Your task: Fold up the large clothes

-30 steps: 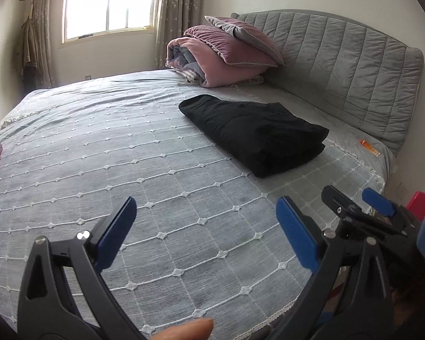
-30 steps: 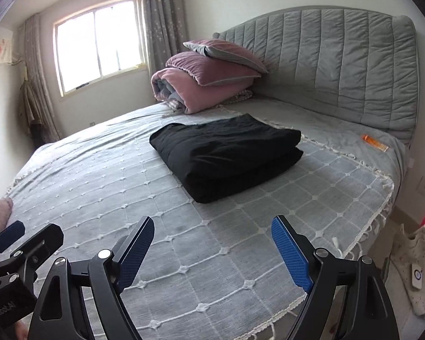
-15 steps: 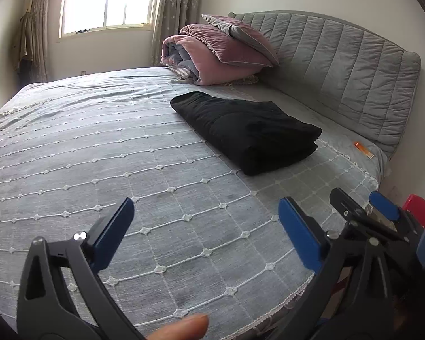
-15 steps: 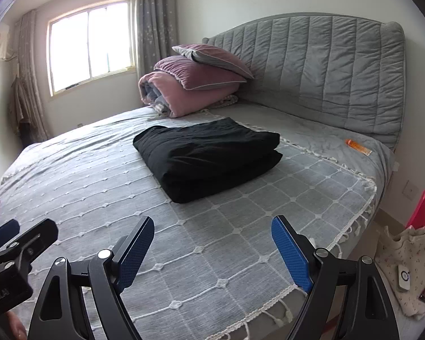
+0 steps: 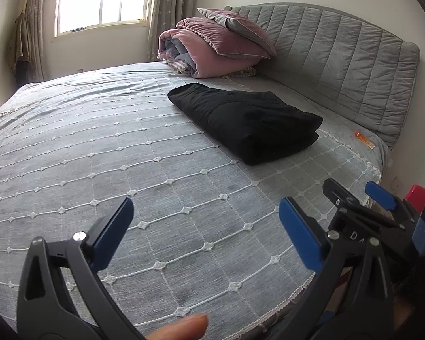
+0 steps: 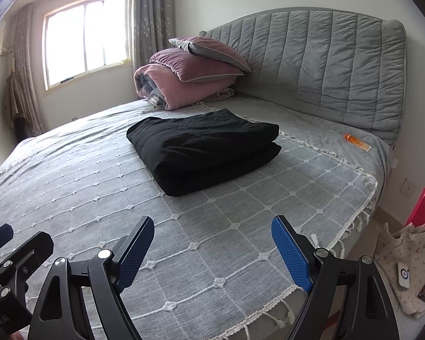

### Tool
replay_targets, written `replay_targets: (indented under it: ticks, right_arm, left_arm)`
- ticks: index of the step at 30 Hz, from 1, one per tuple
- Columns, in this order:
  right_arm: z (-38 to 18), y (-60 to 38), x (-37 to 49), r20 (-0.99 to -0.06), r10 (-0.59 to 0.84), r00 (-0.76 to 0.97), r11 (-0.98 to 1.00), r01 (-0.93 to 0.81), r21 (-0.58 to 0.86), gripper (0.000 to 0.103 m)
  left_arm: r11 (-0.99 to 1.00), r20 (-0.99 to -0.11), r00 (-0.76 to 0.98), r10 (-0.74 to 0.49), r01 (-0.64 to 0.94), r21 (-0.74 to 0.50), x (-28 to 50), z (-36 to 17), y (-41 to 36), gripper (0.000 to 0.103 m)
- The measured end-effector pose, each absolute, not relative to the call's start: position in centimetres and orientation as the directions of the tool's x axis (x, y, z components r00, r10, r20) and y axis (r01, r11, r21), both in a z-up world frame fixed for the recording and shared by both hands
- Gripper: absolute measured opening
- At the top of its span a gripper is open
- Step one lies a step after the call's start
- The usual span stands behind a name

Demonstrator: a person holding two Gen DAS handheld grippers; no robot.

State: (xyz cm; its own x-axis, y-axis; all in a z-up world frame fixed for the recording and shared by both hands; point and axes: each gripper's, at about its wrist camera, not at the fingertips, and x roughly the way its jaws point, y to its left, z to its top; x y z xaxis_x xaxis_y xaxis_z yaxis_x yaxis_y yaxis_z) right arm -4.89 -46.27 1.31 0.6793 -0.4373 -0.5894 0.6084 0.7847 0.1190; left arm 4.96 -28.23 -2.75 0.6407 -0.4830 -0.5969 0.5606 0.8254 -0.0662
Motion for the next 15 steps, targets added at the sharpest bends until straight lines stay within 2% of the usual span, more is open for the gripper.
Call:
replay_targets:
  ticks: [15]
  right_arm:
    - [1.08, -46.28, -4.94, -0.600, -0.451, 0.661, 0.771, 0.627, 0.112, 0.086]
  left_arm:
    - [0.822, -0.600, 0.636, -0.485, 0.566, -0.065, 5.12, -2.97, -28.19, 0.102]
